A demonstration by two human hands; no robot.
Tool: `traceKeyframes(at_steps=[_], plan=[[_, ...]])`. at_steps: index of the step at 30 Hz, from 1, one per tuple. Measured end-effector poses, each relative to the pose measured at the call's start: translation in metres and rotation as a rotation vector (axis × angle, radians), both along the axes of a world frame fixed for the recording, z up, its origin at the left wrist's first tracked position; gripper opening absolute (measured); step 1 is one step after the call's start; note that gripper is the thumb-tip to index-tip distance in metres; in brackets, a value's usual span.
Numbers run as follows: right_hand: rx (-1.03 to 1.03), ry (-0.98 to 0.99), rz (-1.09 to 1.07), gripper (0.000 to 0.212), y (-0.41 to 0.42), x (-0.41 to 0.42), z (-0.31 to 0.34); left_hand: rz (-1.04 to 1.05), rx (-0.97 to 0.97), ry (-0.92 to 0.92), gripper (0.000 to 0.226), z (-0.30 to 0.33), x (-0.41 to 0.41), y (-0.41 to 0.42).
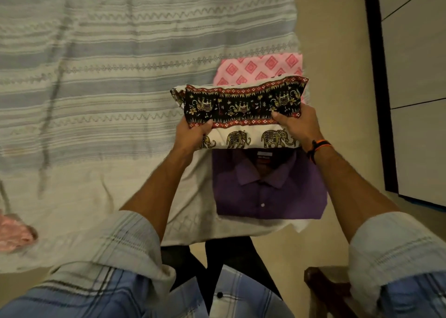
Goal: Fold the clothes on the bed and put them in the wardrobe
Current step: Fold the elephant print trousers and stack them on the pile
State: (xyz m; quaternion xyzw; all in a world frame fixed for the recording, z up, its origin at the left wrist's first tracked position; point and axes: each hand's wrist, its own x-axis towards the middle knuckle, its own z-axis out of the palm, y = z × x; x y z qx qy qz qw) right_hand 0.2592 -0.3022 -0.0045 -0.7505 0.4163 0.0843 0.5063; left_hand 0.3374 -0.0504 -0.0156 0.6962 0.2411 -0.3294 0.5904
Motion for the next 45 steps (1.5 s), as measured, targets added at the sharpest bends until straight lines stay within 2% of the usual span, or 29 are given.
traceKeyframes(at_steps=[9,11,14,16,18,19,20,22,24,30,33,39,42,45], plan=[[-0.123,0.000,0.051,0.039,-0.079,0.041,-0.017,-0.018,0.024,0.011,0.042,-0.030,0.039,-0.078],[-0.229,0.059,0.058,0.044,-0.087,0.048,-0.024,-0.066,0.118,-0.011,0.047,-0.035,0.044,-0.086],[-0.577,0.331,0.190,0.069,-0.084,0.052,-0.038,-0.342,0.552,-0.129,0.062,-0.041,0.046,-0.094],[-0.725,0.396,0.365,0.084,-0.072,0.049,-0.046,-0.487,0.771,-0.305,0.071,-0.041,0.043,-0.097],[-0.769,0.313,0.496,0.081,-0.059,0.045,-0.053,-0.626,0.755,-0.531,0.071,-0.044,0.038,-0.100],[-0.768,0.278,0.550,0.077,-0.053,0.043,-0.057,-0.731,0.708,-0.586,0.070,-0.047,0.037,-0.103],[-0.754,0.265,0.596,0.075,-0.048,0.042,-0.062,-0.856,0.664,-0.588,0.068,-0.048,0.035,-0.107],[-0.682,0.300,0.665,0.073,-0.042,0.040,-0.067,-1.079,0.603,-0.476,0.069,-0.051,0.033,-0.111],[-0.622,0.339,0.693,0.074,-0.041,0.040,-0.069,-1.180,0.582,-0.347,0.074,-0.050,0.034,-0.113],[-0.506,0.343,0.738,0.067,-0.045,0.042,-0.046,-1.153,0.498,-0.245,0.064,-0.032,0.043,-0.108],[-0.442,0.264,0.700,0.061,-0.036,0.036,-0.025,-1.072,0.452,-0.235,0.056,-0.010,0.039,-0.100],[-0.334,0.110,0.573,0.058,0.000,0.013,0.020,-0.908,0.483,-0.278,0.050,0.046,0.010,-0.071],[-0.344,0.057,0.553,0.055,0.023,0.002,0.042,-0.821,0.488,-0.298,0.051,0.071,-0.009,-0.046],[-0.319,0.012,0.546,0.049,0.050,-0.009,0.060,-0.744,0.482,-0.283,0.061,0.091,-0.028,-0.010]])
